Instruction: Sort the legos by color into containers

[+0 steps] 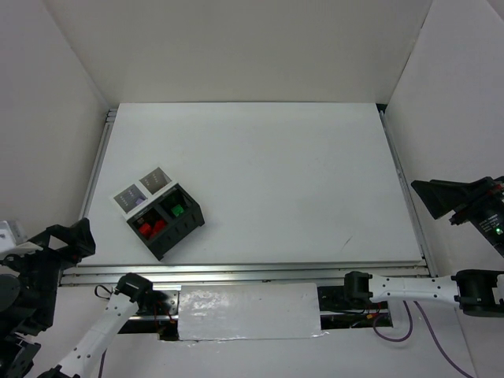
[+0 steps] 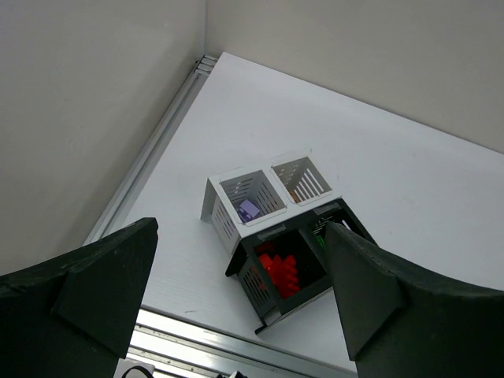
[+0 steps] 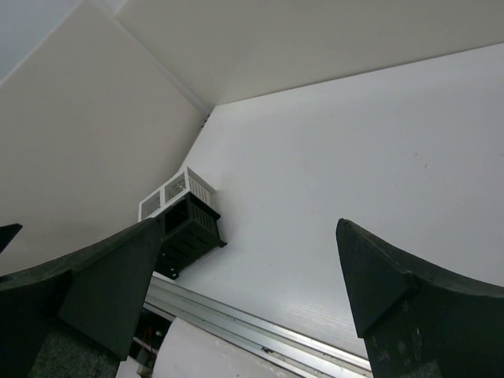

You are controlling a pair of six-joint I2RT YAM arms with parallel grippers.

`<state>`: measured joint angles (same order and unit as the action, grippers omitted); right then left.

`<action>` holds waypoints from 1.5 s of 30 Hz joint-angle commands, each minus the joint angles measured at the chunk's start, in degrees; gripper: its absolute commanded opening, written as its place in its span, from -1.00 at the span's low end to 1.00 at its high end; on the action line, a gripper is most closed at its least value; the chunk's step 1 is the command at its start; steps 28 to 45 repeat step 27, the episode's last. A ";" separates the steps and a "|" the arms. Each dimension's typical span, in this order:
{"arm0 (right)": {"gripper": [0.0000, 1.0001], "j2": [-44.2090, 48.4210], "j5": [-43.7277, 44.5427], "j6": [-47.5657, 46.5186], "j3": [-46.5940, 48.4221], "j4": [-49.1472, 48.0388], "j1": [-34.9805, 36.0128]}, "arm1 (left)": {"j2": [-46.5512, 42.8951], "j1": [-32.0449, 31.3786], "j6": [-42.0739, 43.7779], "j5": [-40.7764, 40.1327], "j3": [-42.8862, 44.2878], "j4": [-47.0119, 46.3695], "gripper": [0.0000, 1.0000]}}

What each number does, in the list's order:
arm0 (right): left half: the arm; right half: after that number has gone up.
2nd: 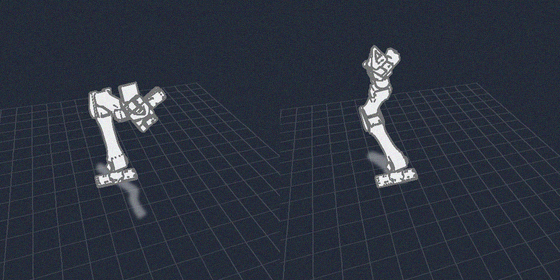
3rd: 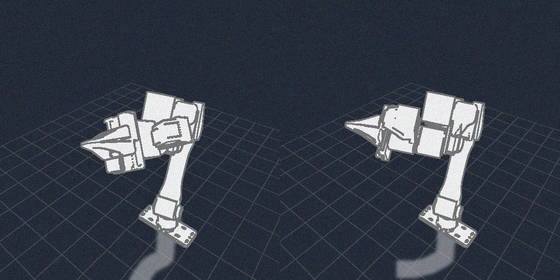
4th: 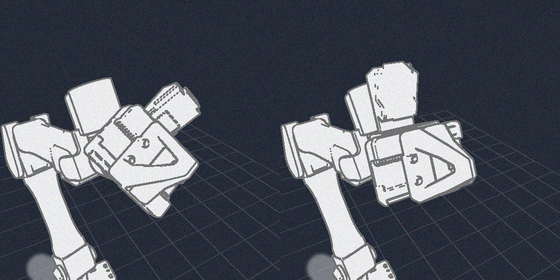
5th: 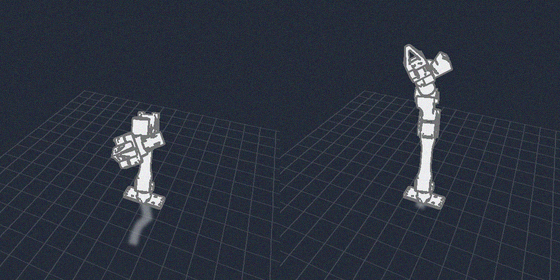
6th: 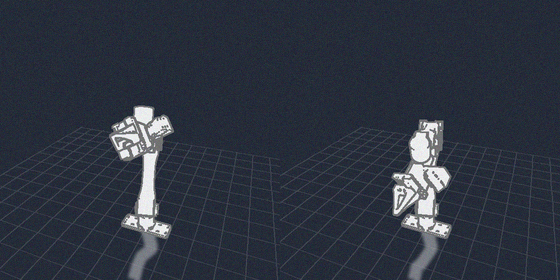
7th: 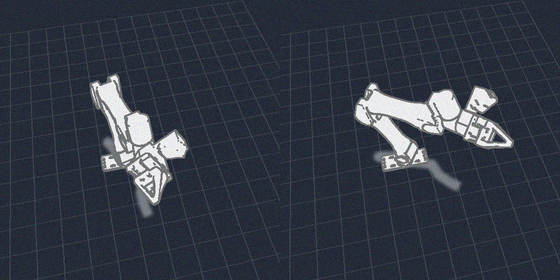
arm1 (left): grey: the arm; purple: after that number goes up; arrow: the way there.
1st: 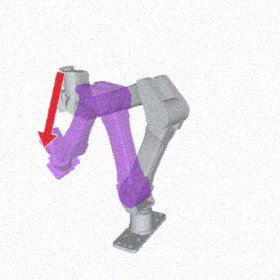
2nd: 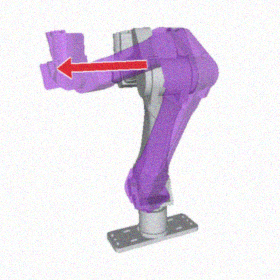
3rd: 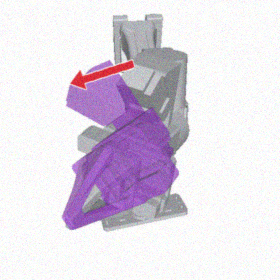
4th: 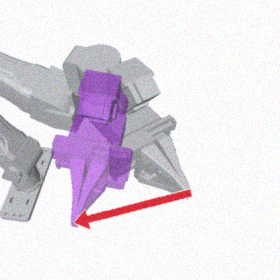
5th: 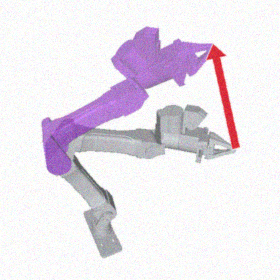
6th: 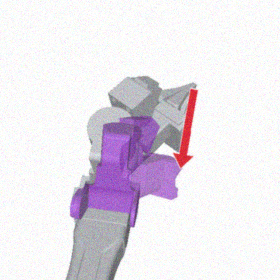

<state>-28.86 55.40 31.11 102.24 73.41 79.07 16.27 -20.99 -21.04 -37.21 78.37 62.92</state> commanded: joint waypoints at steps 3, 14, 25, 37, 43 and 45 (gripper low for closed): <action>0.99 0.12 0.06 0.88 -2.30 0.69 -0.41 | -0.28 -0.28 0.12 -0.67 -1.37 -2.45 0.99; 0.99 2.41 0.50 -2.11 -6.17 -4.67 -0.41 | -0.19 -0.28 1.09 -0.76 -2.43 -3.94 0.99; 0.99 3.37 -0.29 -1.76 -9.16 -6.26 -0.41 | -0.36 -0.28 1.35 -1.02 -2.17 -4.12 0.99; 0.99 3.20 -0.20 -1.84 -9.34 -6.43 -0.41 | -0.28 -0.28 1.35 -1.02 -2.52 -4.29 0.99; 0.99 3.20 -0.20 -1.84 -9.34 -6.43 -0.41 | -0.28 -0.28 1.35 -1.02 -2.52 -4.29 0.99; 0.99 3.20 -0.20 -1.84 -9.34 -6.43 -0.41 | -0.28 -0.28 1.35 -1.02 -2.52 -4.29 0.99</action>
